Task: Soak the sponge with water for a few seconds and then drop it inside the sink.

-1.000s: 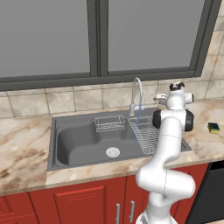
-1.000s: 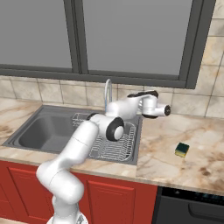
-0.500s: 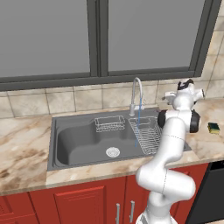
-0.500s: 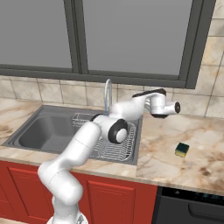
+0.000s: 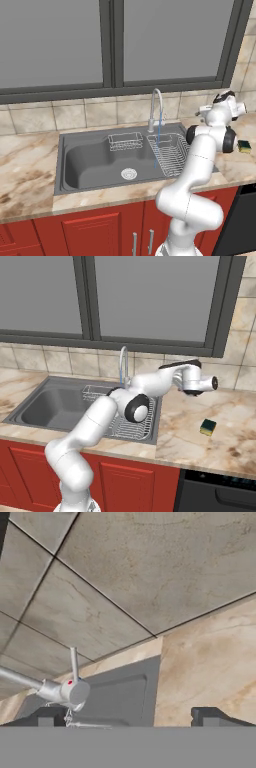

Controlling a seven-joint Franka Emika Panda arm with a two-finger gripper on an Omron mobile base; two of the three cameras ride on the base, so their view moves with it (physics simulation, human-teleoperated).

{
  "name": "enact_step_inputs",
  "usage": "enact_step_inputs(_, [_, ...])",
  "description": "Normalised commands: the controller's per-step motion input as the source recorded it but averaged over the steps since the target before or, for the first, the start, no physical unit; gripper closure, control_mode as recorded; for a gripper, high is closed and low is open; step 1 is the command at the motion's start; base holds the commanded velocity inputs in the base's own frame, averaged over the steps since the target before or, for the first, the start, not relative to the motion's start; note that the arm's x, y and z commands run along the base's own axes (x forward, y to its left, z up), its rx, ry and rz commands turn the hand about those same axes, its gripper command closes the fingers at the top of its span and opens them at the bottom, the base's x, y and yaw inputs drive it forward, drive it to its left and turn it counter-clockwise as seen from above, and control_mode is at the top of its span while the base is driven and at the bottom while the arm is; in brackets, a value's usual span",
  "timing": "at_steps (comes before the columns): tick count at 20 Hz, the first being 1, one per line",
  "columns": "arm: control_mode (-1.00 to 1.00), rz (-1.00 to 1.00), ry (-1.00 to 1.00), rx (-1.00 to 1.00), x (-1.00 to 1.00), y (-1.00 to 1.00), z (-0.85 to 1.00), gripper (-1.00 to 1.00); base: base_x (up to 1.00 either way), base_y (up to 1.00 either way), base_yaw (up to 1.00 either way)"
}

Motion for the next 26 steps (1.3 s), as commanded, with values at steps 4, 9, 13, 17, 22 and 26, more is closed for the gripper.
enact_step_inputs(4, [-1.00, 0.00, 0.03, 0.00, -0.36, -0.05, 0.32, -1.00, 0.00, 0.00, 0.00])
enact_step_inputs(9, [-1.00, 0.00, 0.05, 0.00, -0.46, 0.00, 0.29, -1.00, 0.00, 0.00, 0.00])
enact_step_inputs(13, [-1.00, 0.00, 0.01, 0.00, -0.69, 0.00, 0.02, -1.00, 0.00, 0.00, 0.00])
enact_step_inputs(17, [-1.00, 0.00, -0.09, -0.07, -0.77, 0.16, -0.36, -1.00, 0.00, 0.00, 0.00])
enact_step_inputs(22, [-1.00, 0.00, -0.04, -0.16, -0.62, 0.28, -0.05, -1.00, 0.00, 0.00, 0.00])
enact_step_inputs(26, [-1.00, 0.00, 0.03, -0.18, -0.60, 0.26, 0.11, -1.00, 0.00, 0.00, 0.00])
